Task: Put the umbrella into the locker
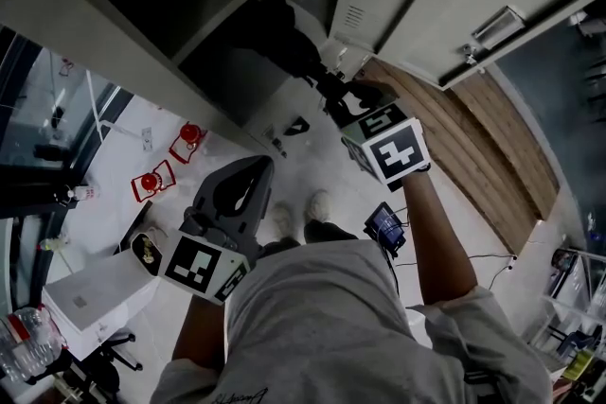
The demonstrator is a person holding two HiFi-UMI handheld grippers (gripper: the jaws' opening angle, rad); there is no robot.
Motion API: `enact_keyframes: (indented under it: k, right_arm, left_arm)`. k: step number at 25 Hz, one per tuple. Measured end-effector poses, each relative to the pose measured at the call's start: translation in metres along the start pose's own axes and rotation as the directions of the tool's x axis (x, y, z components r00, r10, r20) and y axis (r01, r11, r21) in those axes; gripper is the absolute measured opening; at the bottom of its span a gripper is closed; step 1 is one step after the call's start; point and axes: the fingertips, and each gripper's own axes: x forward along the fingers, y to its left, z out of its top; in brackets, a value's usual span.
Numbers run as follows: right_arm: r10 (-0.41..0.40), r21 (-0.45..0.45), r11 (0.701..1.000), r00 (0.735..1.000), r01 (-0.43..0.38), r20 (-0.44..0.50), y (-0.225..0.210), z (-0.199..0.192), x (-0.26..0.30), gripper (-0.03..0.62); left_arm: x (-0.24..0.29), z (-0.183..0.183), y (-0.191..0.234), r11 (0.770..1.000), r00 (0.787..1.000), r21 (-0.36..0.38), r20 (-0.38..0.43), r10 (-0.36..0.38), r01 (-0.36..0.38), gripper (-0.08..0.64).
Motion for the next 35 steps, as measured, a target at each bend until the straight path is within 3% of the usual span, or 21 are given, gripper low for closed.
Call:
enact_keyframes:
  k: [35]
  right_arm:
    - [0.019,-0.069,0.998,0.999,-0.017,0.031,-0.01,0.069,0.034,0.186]
  left_arm:
    - [0.008,0.013,0.037,0.999,0.999,-0.022,0.027,0.042,-0.041,0.015]
